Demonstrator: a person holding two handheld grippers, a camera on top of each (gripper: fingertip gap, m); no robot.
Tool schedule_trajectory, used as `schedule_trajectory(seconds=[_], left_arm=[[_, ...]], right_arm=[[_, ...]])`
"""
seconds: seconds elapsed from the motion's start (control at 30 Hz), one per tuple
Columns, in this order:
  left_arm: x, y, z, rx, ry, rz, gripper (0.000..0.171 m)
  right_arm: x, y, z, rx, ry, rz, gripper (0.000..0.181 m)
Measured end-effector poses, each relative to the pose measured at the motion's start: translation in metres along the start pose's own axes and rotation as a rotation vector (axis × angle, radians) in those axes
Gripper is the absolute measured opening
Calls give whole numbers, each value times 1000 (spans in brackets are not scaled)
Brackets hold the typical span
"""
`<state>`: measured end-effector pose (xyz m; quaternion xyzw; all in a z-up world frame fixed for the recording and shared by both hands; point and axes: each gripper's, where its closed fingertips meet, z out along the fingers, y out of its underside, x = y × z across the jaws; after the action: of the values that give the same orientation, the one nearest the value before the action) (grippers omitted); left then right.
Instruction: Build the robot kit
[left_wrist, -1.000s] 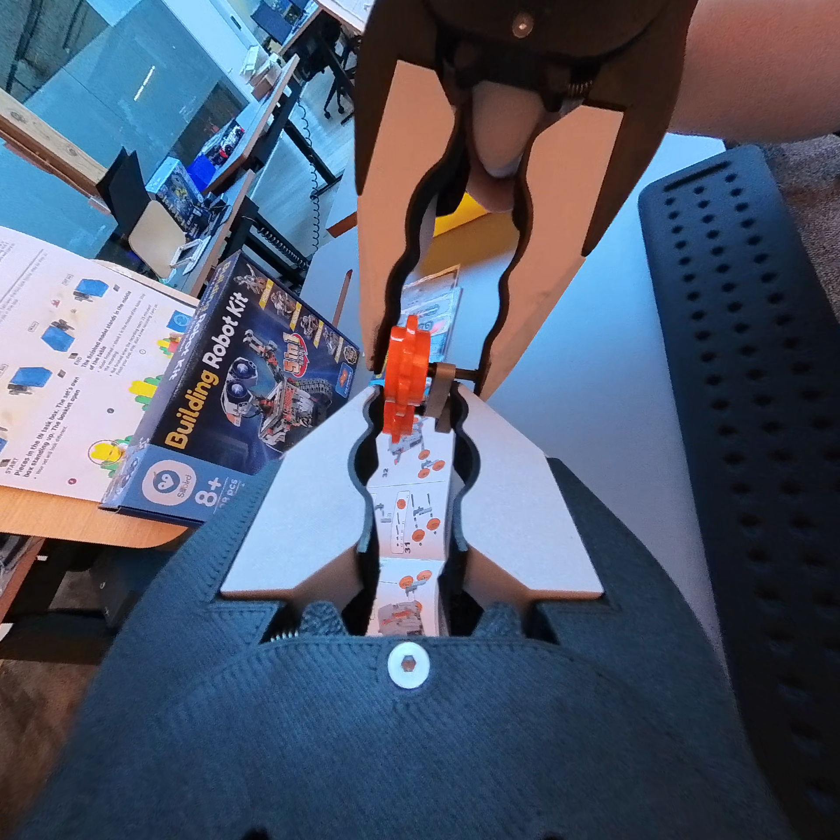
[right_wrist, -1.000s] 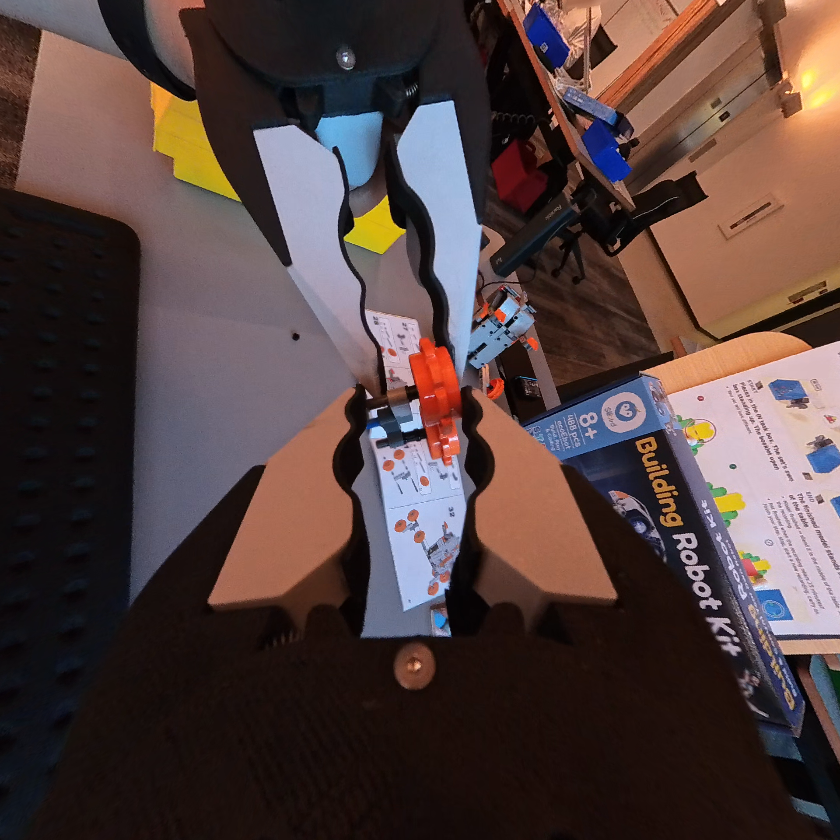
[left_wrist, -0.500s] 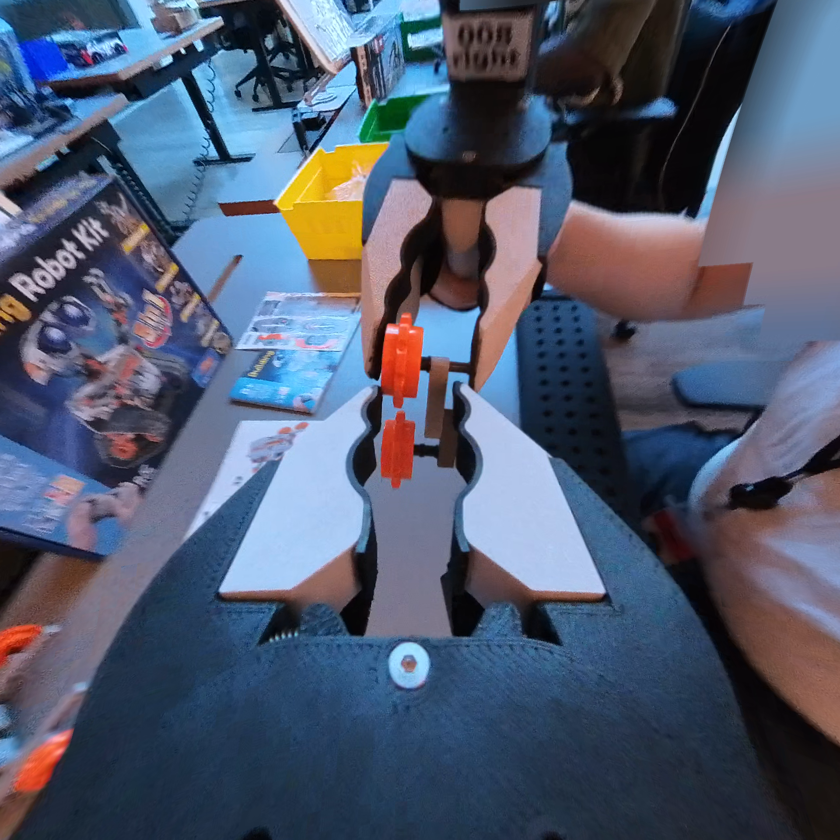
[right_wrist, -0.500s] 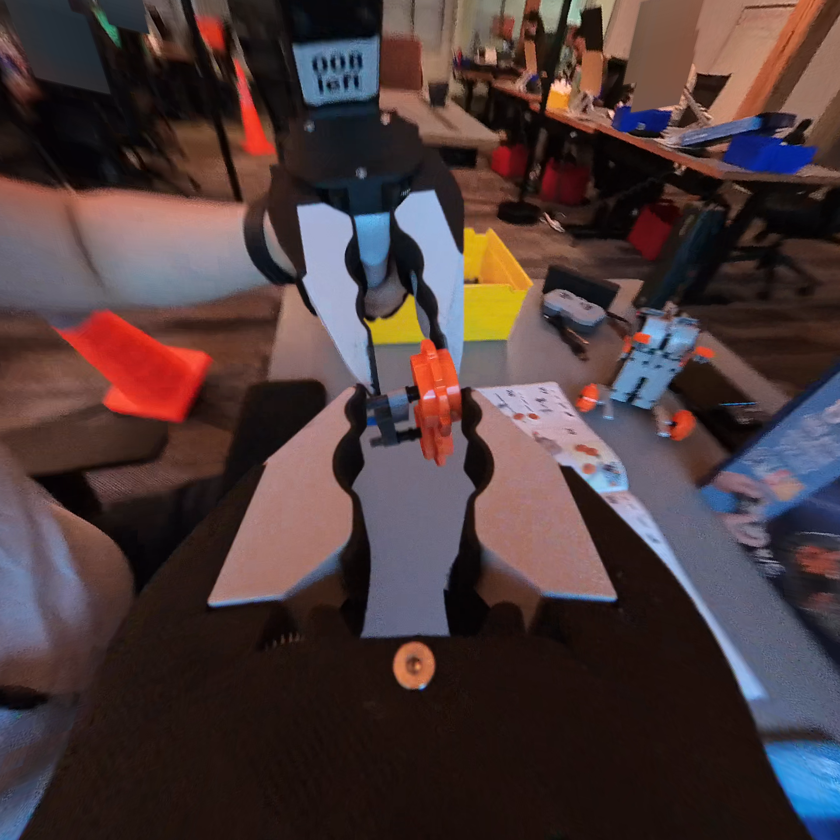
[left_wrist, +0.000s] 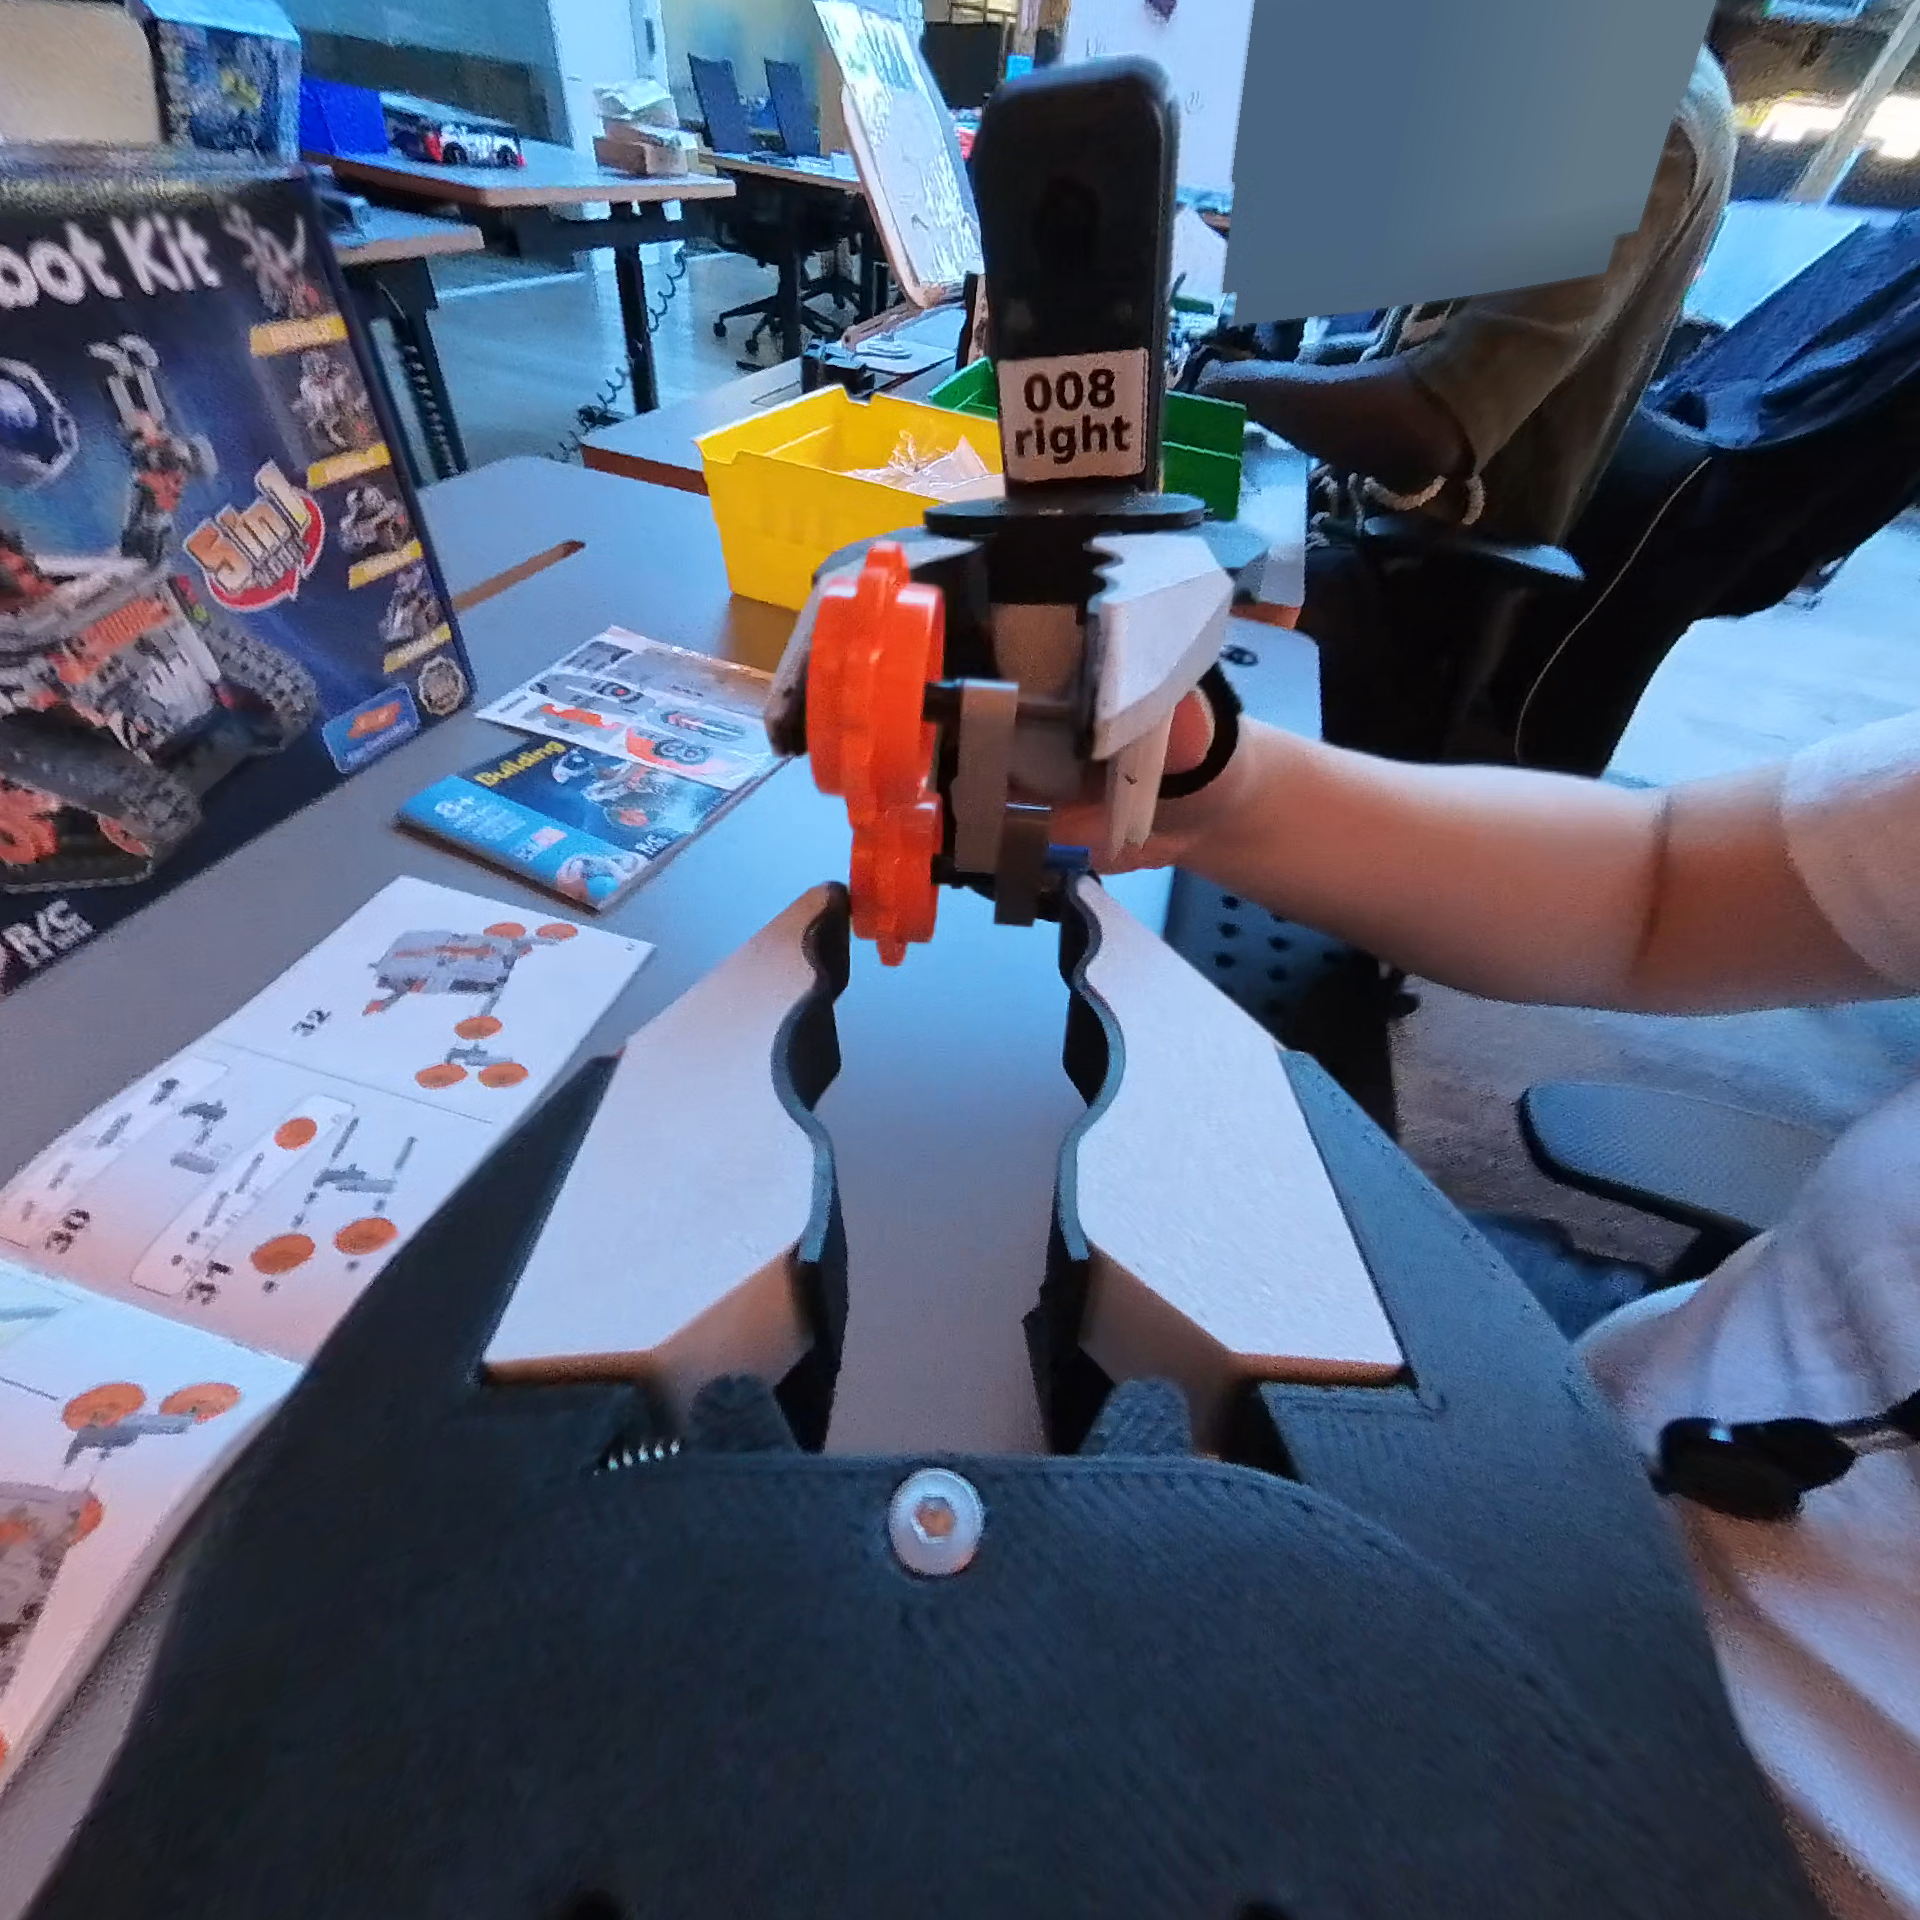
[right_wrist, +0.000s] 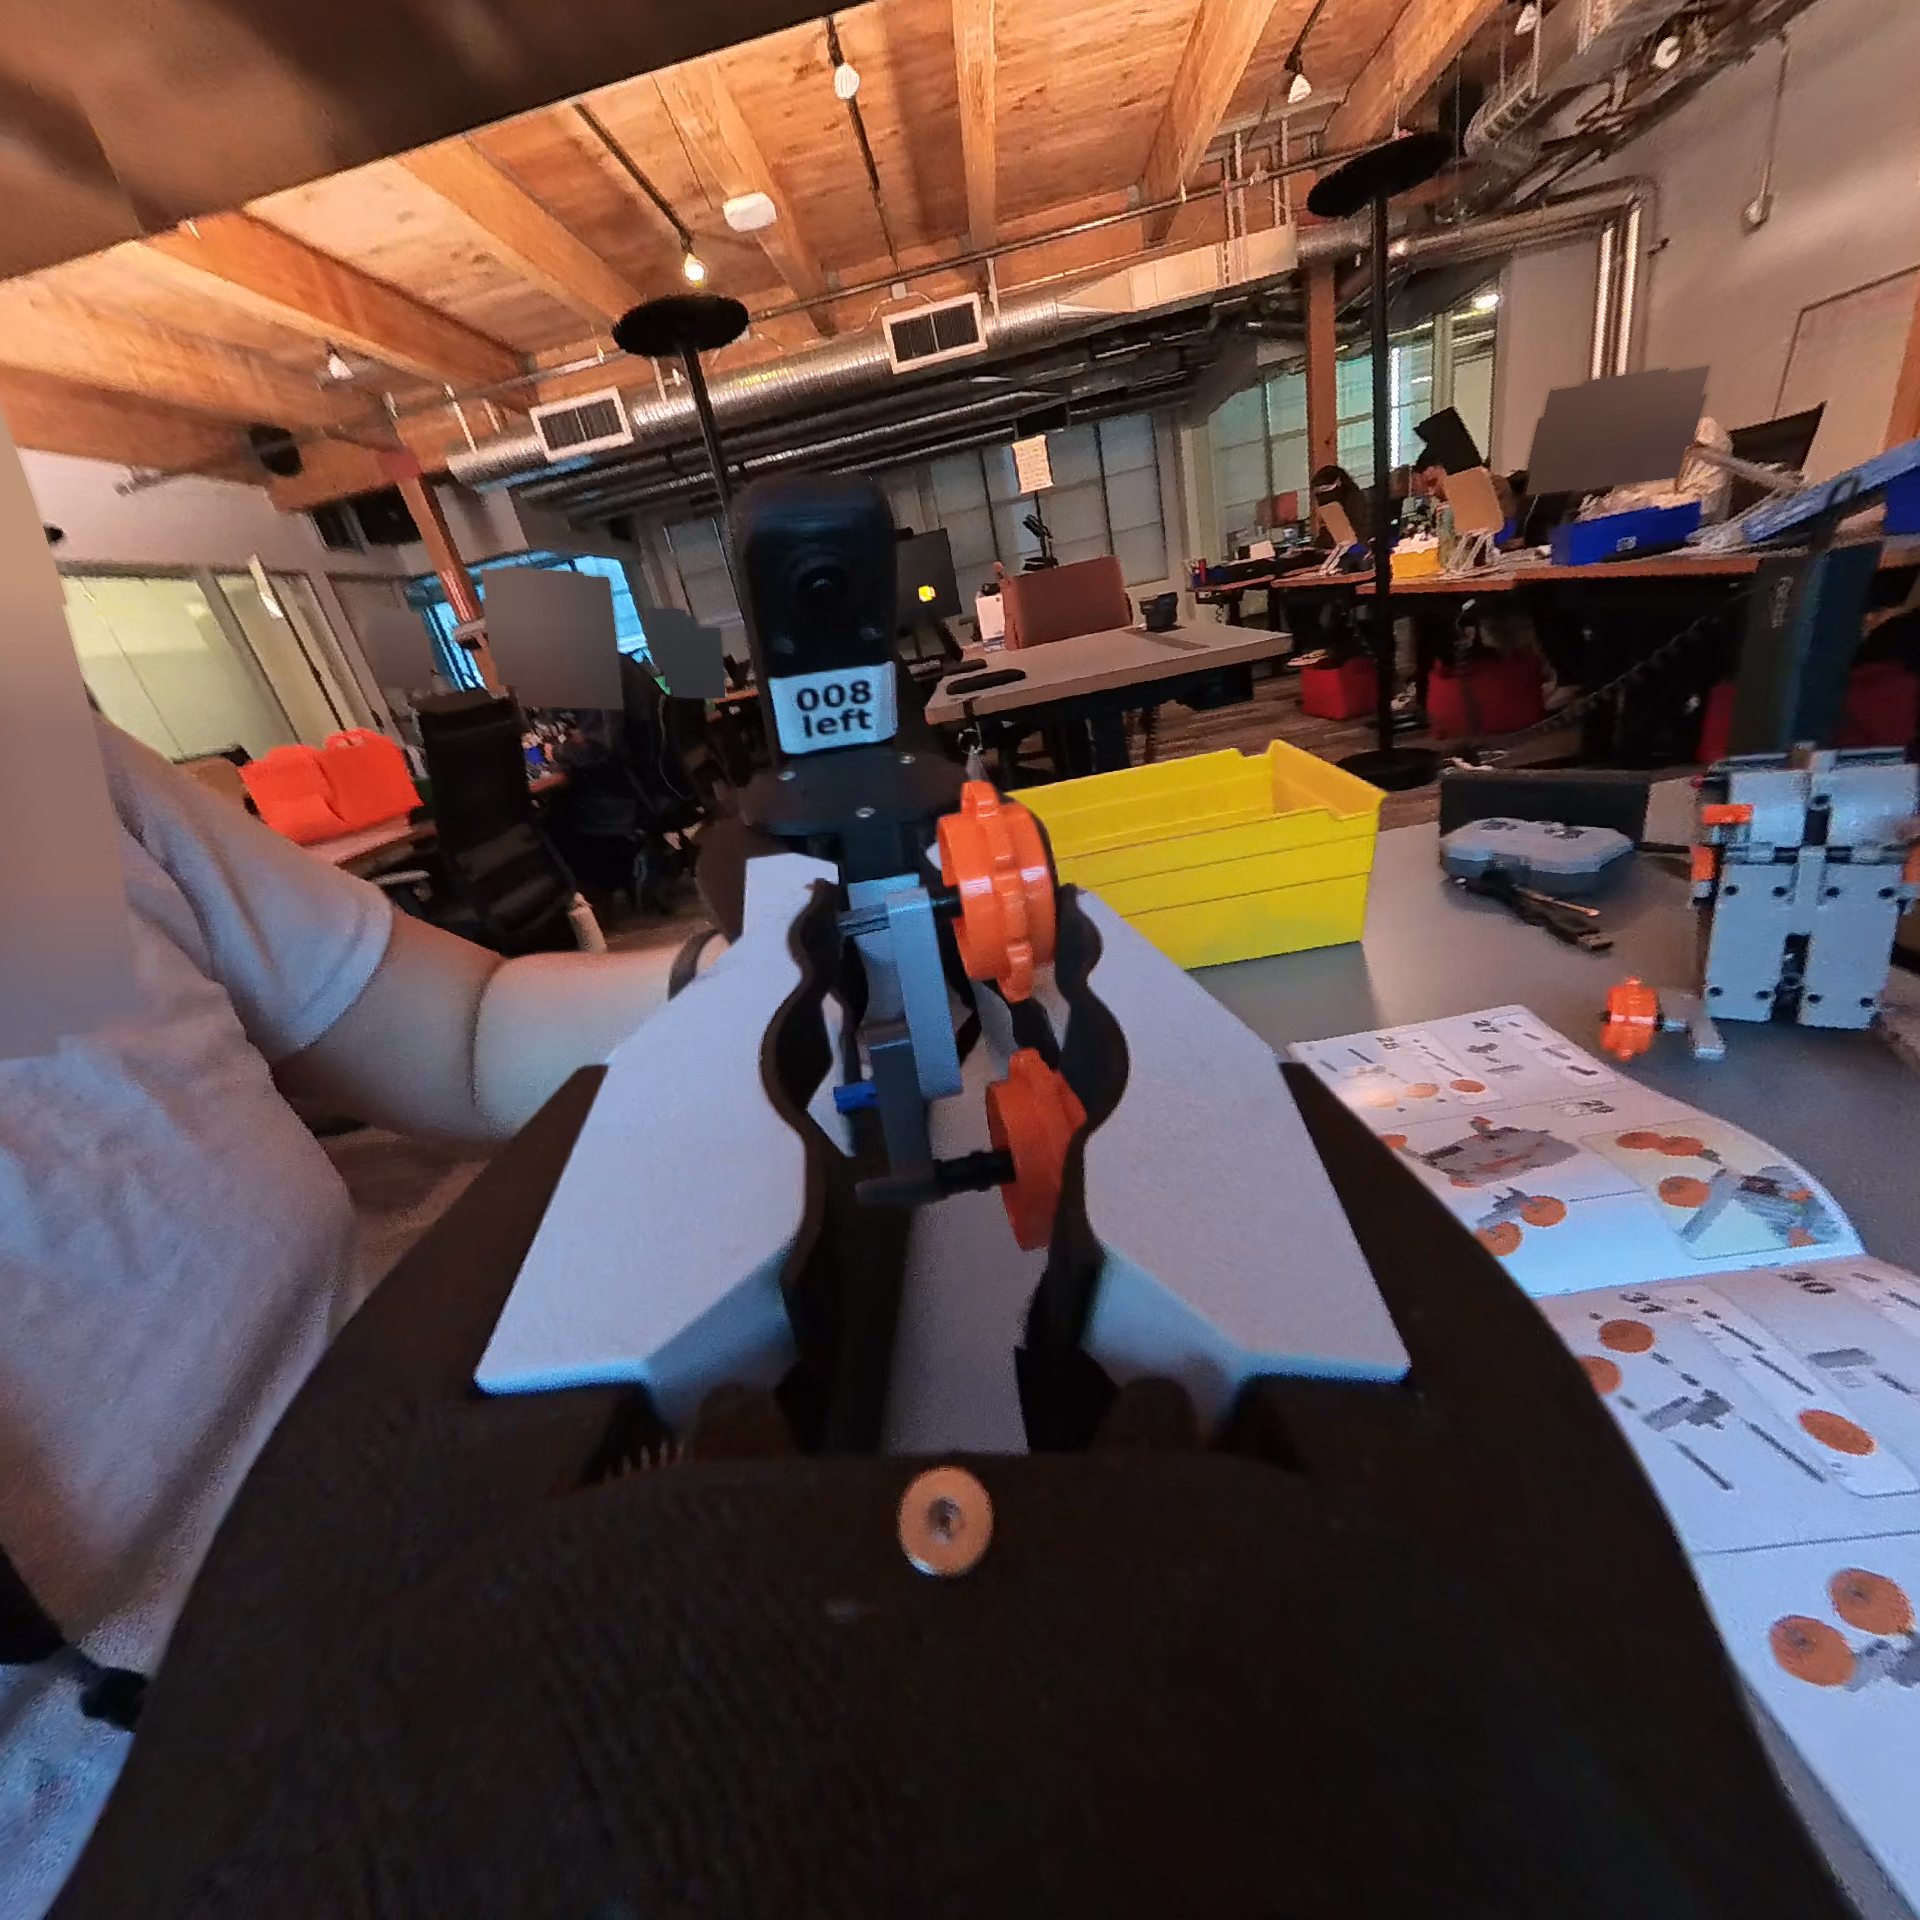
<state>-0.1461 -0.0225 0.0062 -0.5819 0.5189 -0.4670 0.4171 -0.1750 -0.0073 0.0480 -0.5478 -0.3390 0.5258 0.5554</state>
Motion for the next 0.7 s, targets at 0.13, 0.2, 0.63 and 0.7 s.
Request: schedule_trajectory(seconds=[0.13,0.2,0.63,0.7], left_arm=[[1,-5,3,-15,-71,110,33],[6,-9,1,-19,-80,146,33],[28,-30,-16,4,-314,568,21],[29,-40,-19,26,-371,644,23]], right_arm=[[-3,-7,-3,3,68,-133,40],[-7,-13,-6,16,97,-214,40],[-35,-26,6,-191,278,-868,40],[-43,-30,10,-257,252,-966,40]])
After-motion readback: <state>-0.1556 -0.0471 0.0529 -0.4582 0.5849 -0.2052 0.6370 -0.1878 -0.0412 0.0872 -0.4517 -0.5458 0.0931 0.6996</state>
